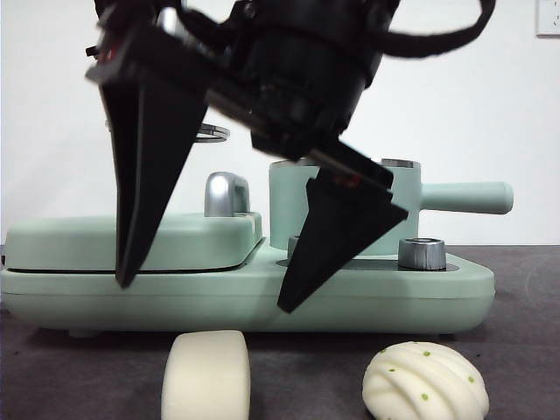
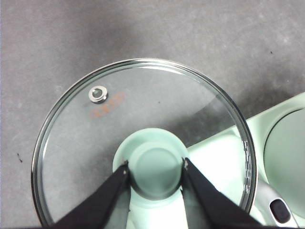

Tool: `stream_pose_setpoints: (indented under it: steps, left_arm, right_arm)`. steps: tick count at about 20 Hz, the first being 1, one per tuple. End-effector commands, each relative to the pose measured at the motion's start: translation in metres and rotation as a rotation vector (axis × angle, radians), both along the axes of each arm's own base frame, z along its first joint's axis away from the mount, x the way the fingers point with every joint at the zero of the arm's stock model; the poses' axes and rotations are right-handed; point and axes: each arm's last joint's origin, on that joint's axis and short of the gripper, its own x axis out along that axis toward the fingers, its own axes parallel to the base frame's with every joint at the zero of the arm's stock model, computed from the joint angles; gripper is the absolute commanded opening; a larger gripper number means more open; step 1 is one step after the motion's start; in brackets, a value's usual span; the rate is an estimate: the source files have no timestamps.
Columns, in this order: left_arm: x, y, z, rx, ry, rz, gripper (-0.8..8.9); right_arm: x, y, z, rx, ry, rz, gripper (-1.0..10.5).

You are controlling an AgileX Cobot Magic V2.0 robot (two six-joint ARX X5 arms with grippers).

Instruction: Put the buns in a small steamer

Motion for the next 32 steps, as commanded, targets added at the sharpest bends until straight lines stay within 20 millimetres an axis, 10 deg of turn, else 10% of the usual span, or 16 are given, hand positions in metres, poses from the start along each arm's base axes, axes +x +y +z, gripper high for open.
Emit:
stream_pose_setpoints:
  steps: [1,10,16,25,32]
  left_arm:
    - [-0.004,0.002,0.018,-0.029,-0.078,0.007,0.18]
    - [-0.004,0.003,0.018,-0.029,-0.078,0.010,0.18]
    - [-0.004,0.004,0.018,-0.028,-0.076,0.013,0.18]
    - [-0.003,0.008,0.018,-0.031,-0.074,0.028,0.18]
    - [-0.003,0.008,0.018,-0.031,-0.073,0.028,0.18]
  right_arm:
    - [0.001,0.011,-0.010,-0.025,0.014,0.008,4.9]
    - [0.005,0.018,-0.030,-0.065,0.048,0.009,1.8]
    - [0.019,0.024,0.017,-0.076,0.041,0.011,1.8]
    - [0.114,-0.034,0.132,-0.033,-0.084,-0.126,1.8]
    - [0.197,-0.064,0.125,-0.079,-0.062,-0.239,1.8]
